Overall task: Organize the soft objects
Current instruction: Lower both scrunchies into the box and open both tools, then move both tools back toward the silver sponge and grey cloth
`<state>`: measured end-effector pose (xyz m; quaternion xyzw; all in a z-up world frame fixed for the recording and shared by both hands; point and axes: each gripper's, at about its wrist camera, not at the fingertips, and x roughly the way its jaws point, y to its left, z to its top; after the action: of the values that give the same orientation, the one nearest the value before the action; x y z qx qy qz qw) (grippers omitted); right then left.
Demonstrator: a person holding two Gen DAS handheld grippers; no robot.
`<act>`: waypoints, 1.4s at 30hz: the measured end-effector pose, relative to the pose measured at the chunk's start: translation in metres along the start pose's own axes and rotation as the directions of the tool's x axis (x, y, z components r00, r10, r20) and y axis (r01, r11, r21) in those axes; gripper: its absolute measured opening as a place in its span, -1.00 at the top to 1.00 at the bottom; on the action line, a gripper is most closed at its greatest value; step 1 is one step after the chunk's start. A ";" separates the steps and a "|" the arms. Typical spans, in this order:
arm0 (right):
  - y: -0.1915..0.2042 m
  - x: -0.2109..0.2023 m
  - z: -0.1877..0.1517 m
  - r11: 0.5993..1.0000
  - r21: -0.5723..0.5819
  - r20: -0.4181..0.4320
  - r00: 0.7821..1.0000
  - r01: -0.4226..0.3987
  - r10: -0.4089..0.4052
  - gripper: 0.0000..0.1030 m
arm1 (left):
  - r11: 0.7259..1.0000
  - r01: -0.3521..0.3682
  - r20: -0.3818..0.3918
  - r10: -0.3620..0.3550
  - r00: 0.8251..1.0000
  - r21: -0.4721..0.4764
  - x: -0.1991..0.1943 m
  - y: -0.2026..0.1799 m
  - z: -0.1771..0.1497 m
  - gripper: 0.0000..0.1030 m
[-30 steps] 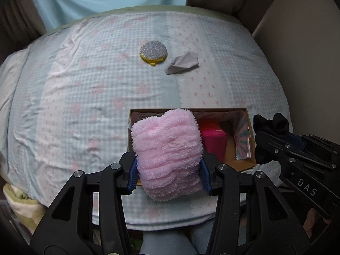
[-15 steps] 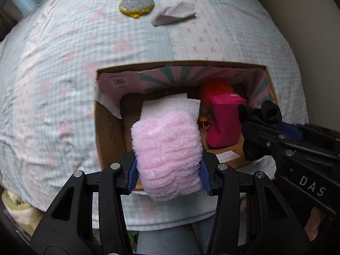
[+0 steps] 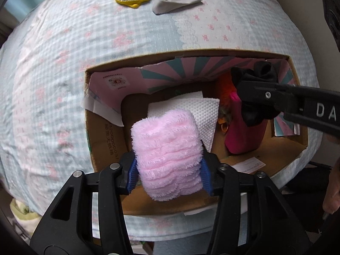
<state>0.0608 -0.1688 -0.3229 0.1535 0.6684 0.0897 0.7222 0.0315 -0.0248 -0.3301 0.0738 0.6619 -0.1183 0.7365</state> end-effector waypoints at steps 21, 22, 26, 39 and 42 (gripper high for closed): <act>-0.003 -0.004 0.000 0.999 -0.047 0.035 0.999 0.021 -0.019 -0.98 | 0.999 -0.008 0.031 0.009 0.999 -0.052 -0.016 0.006 -0.004 -0.99; -0.002 -0.006 0.000 0.998 -0.050 0.040 0.999 0.024 -0.022 -0.98 | 0.999 -0.008 0.037 0.010 0.999 -0.053 -0.018 0.006 -0.003 -0.99; 0.001 -0.016 -0.003 0.998 -0.055 0.055 0.998 0.042 -0.039 -0.98 | 0.998 -0.014 0.063 0.018 0.998 -0.058 -0.030 0.006 -0.004 -0.99; 0.021 -0.104 -0.030 0.984 -0.079 0.191 0.971 0.162 -0.145 -0.98 | 0.996 -0.026 0.170 0.041 0.985 -0.088 -0.109 0.013 -0.021 -0.99; 0.026 -0.126 -0.037 0.981 -0.072 0.229 0.960 0.181 -0.160 -0.98 | 0.994 -0.034 0.199 0.053 0.979 -0.099 -0.132 0.014 -0.024 -0.99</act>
<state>0.0147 -0.1832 -0.1982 0.0709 0.5893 0.0404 0.8038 -0.0002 0.0055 -0.2028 0.0405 0.5870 -0.0773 0.8049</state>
